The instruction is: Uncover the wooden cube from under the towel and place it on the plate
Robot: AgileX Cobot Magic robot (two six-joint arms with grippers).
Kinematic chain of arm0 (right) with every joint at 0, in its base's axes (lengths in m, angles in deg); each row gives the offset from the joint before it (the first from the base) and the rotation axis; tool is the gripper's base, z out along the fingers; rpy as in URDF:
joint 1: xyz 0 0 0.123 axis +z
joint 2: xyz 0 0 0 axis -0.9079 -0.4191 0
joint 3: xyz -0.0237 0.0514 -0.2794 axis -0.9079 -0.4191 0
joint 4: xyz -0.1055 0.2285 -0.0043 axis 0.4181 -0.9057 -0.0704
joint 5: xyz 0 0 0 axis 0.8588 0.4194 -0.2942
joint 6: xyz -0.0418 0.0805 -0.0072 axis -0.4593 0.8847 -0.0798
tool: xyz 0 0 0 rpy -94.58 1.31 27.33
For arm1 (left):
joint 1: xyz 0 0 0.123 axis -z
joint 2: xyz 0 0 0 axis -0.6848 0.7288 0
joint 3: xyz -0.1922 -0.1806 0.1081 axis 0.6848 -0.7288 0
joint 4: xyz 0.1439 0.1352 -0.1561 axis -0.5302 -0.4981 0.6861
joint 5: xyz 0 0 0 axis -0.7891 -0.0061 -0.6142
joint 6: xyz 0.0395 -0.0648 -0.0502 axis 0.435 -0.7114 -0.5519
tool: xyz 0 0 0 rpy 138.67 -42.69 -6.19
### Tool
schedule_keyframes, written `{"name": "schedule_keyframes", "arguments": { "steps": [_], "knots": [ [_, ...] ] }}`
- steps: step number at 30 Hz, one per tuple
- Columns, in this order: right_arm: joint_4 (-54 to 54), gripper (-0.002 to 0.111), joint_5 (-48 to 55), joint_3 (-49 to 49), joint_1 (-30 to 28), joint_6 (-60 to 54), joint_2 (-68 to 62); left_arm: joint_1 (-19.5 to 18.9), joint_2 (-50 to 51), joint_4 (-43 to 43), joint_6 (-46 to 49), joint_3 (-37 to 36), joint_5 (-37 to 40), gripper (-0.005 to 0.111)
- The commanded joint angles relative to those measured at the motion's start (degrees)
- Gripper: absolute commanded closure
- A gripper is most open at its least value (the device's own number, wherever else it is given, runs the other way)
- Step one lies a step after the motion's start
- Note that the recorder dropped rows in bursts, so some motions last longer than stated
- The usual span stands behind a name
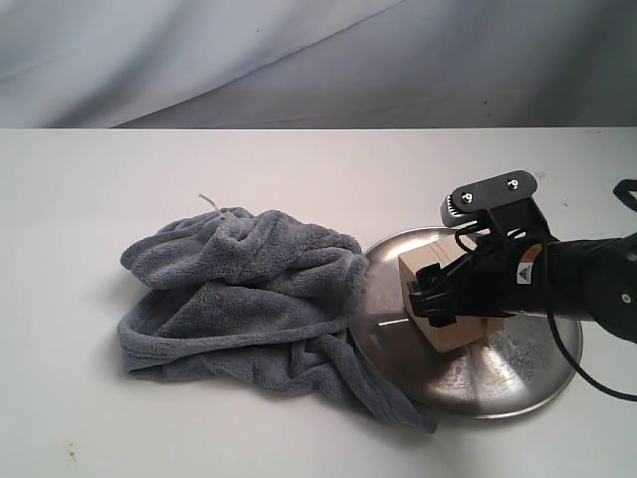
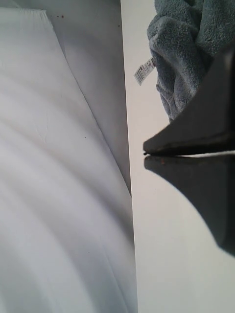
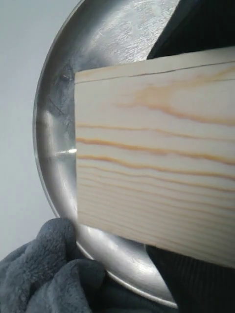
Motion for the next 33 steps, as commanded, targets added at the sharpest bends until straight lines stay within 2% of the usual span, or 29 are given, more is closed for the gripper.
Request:
{"name": "schedule_keyframes", "arguments": {
  "steps": [1,9,21,28,31,33],
  "knots": [
    [-0.4,0.045,-0.8,-0.2,-0.1,-0.4,-0.4,-0.1,-0.2,0.1,-0.1,-0.3,-0.6,0.107],
    [-1.5,0.02,-0.8,-0.2,-0.1,-0.4,-2.7,-0.1,-0.2,0.1,-0.1,-0.3,-0.6,0.107],
    [-1.5,0.02,-5.2,-0.2,-0.1,-1.1,1.4,-0.1,-0.2,0.1,-0.1,-0.3,-0.6,0.107],
    [-1.5,0.02,-11.2,-0.2,-0.1,-8.2,6.3,-0.1,-0.2,0.1,-0.1,-0.3,-0.6,0.107],
    [-1.5,0.024,-15.0,-0.2,-0.1,-8.5,7.3,-0.1,-0.2,0.1,-0.1,-0.3,-0.6,0.107],
    [-1.5,0.031,-17.8,-0.2,-0.1,-9.0,7.8,-0.1,-0.2,0.1,-0.1,-0.3,-0.6,0.107]
  ]
}}
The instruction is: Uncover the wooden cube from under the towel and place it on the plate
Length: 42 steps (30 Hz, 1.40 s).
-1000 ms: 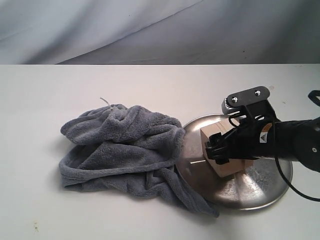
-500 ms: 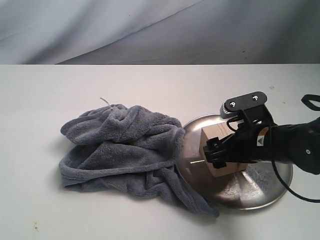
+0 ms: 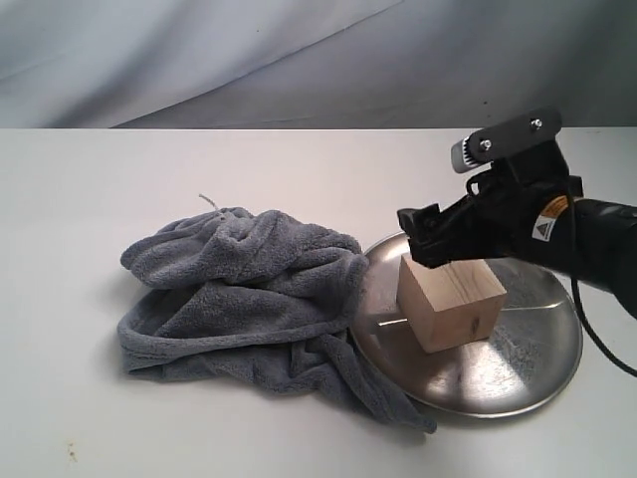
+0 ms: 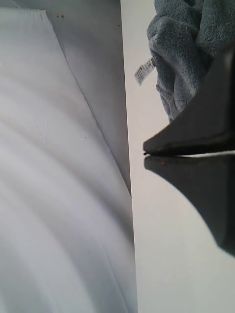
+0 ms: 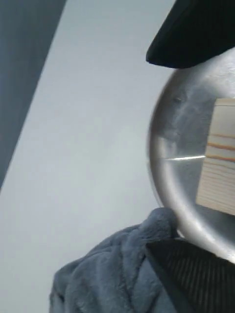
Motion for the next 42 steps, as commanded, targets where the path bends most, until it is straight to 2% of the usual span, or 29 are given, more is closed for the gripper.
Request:
{"name": "schedule_keyframes", "arguments": {
  "steps": [1,7,10,15,19,20,23,24,29,37,39,42],
  "knots": [
    [-0.4,0.042,-8.5,-0.1,-0.1,-2.6,1.9,-0.1,-0.2,0.1,-0.1,-0.3,-0.6,0.107],
    [-0.4,0.091,-22.2,-0.1,-0.1,-10.2,1.8,-0.1,-0.2,0.1,-0.1,-0.3,-0.6,0.107],
    [-1.8,0.108,-23.7,-0.1,-0.1,-12.7,1.8,-0.1,-0.2,0.1,-0.1,-0.3,-0.6,0.107],
    [-14.9,0.108,-22.1,-0.1,-1.2,-26.4,3.1,-0.1,-0.2,0.1,-0.1,-0.3,-0.6,0.107],
    [-15.6,0.108,-23.6,-0.1,-4.1,-26.3,6.6,-0.1,-0.2,0.1,-0.1,-0.3,-0.6,0.107],
    [-15.6,0.108,-22.5,-0.1,-6.5,-25.6,9.1,-0.1,-0.2,0.1,-0.1,-0.3,-0.6,0.107],
    [-8.2,0.108,-11.9,-0.1,-13.7,-25.0,16.7,-0.1,-0.2,0.1,-0.1,-0.3,-0.6,0.107],
    [-6.5,0.108,-10.2,-0.1,-14.6,-24.9,18.2,-0.1,-0.2,0.1,-0.1,-0.3,-0.6,0.107],
    [3.2,0.108,-1.1,-0.1,-14.7,-24.7,22.3,-0.1,-0.2,0.1,-0.1,-0.3,-0.6,0.107],
    [10.9,0.108,7.0,-0.1,-14.8,-22.2,22.5,-0.1,-0.2,0.1,-0.1,-0.3,-0.6,0.107],
    [18.4,0.108,7.1,-0.1,-14.8,-11.3,24.4,-0.1,-0.2,0.1,-0.1,-0.3,-0.6,0.107],
    [22.4,0.108,10.8,-0.1,-16.3,-6.6,28.3,-0.1,-0.2,0.1,-0.1,-0.3,-0.6,0.107]
  ]
}}
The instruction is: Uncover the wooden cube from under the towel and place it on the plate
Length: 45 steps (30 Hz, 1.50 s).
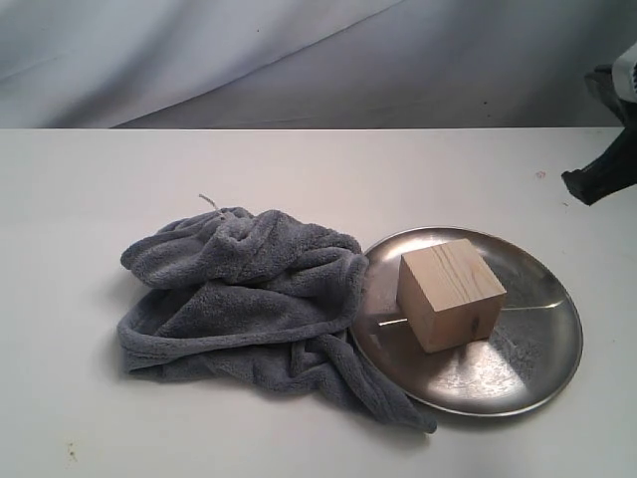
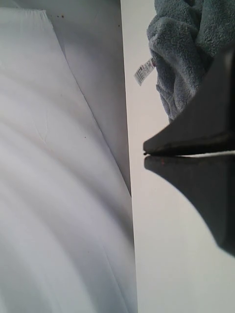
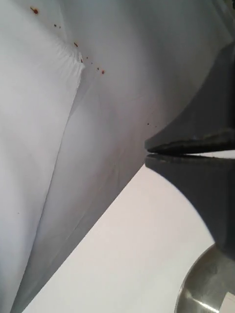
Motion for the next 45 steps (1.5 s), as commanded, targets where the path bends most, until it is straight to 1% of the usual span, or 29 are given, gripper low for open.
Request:
{"name": "schedule_keyframes", "arguments": {
  "steps": [1,4,5,11,21,26,30,40,45],
  "knots": [
    [4.0,0.108,4.7,-0.1,-3.0,6.2,5.8,-0.1,-0.2,0.1,-0.1,-0.3,-0.6,0.107],
    [2.5,0.108,6.9,-2.3,-6.4,7.1,13.1,-0.1,-0.2,0.1,-0.1,-0.3,-0.6,0.107],
    [0.1,0.108,6.9,-4.2,-8.2,7.1,16.7,-0.1,-0.2,0.1,-0.1,-0.3,-0.6,0.107],
    [-6.7,0.108,6.7,-11.0,-11.7,7.1,27.4,-0.1,-0.2,0.1,-0.1,-0.3,-0.6,0.107],
    [-12.6,0.108,6.6,-21.1,-11.7,7.1,41.9,-0.1,-0.2,0.1,-0.1,-0.3,-0.6,0.107],
    [-14.2,0.108,6.9,-24.3,-11.7,8.4,47.2,-0.1,-0.2,0.1,-0.1,-0.3,-0.6,0.107],
    [-14.4,0.108,8.0,-25.1,-11.7,11.9,50.1,-0.1,-0.2,0.1,-0.1,-0.3,-0.6,0.107],
    [-14.4,0.108,9.9,-25.1,-11.7,11.9,57.4,-0.1,-0.2,0.1,-0.1,-0.3,-0.6,0.107],
    [-13.6,0.108,14.4,-25.2,-11.7,11.9,62.2,-0.1,-0.2,0.1,-0.1,-0.3,-0.6,0.107]
  ]
}}
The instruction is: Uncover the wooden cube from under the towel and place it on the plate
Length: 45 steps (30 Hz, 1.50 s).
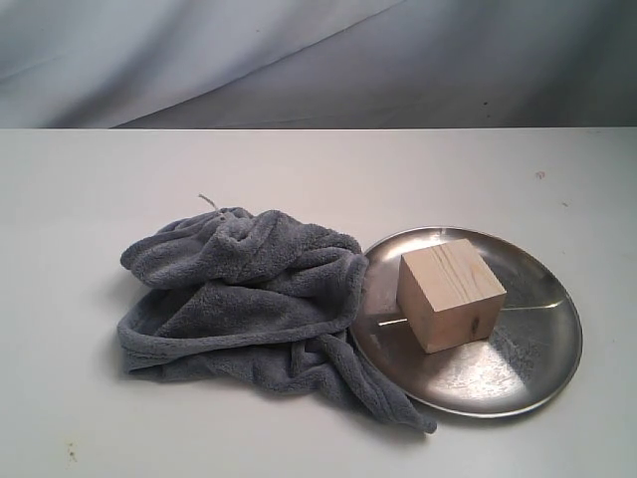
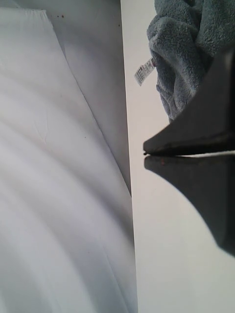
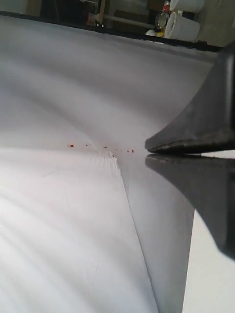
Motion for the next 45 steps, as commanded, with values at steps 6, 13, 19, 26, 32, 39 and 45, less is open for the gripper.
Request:
{"name": "schedule_keyframes", "arguments": {
  "steps": [6,13,19,26,32,39,45],
  "knots": [
    [0.2,0.108,3.3,-3.7,-0.5,1.3,3.9,-0.1,-0.2,0.1,-0.1,-0.3,-0.6,0.107],
    [-1.1,0.108,2.9,-4.7,-0.5,9.5,3.9,-0.1,-0.2,0.1,-0.1,-0.3,-0.6,0.107],
    [-1.2,0.108,1.9,-8.5,-0.5,11.1,3.9,-0.1,-0.2,0.1,-0.1,-0.3,-0.6,0.107],
    [0.3,0.108,-7.7,-12.1,-0.5,9.9,3.9,-0.1,-0.2,0.1,-0.1,-0.3,-0.6,0.107],
    [0.3,0.108,-9.5,-12.1,-0.5,6.5,3.9,-0.1,-0.2,0.1,-0.1,-0.3,-0.6,0.107],
    [-6.2,0.108,-7.6,-12.1,-0.5,-0.1,3.9,-0.1,-0.2,0.1,-0.1,-0.3,-0.6,0.107],
    [-7.6,0.108,-4.9,-12.1,-0.5,-0.7,3.9,-0.1,-0.2,0.1,-0.1,-0.3,-0.6,0.107]
  ]
}}
